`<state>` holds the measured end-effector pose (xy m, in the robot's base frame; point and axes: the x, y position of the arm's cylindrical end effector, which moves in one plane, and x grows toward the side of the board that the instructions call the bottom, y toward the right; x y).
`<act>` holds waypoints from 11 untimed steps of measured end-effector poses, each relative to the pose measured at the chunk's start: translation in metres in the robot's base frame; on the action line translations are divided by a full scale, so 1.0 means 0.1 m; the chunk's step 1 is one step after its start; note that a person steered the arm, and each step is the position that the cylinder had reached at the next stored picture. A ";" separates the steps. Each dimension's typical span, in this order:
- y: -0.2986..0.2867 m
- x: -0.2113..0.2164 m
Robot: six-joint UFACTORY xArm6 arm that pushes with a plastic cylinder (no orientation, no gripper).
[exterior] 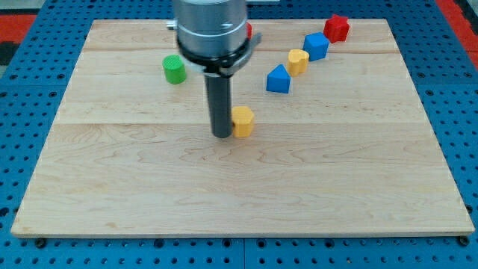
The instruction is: Move the yellow hexagon below the blue triangle
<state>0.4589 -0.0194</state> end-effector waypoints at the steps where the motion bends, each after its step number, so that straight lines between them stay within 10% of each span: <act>1: 0.01 0.07; 11: 0.32 -0.33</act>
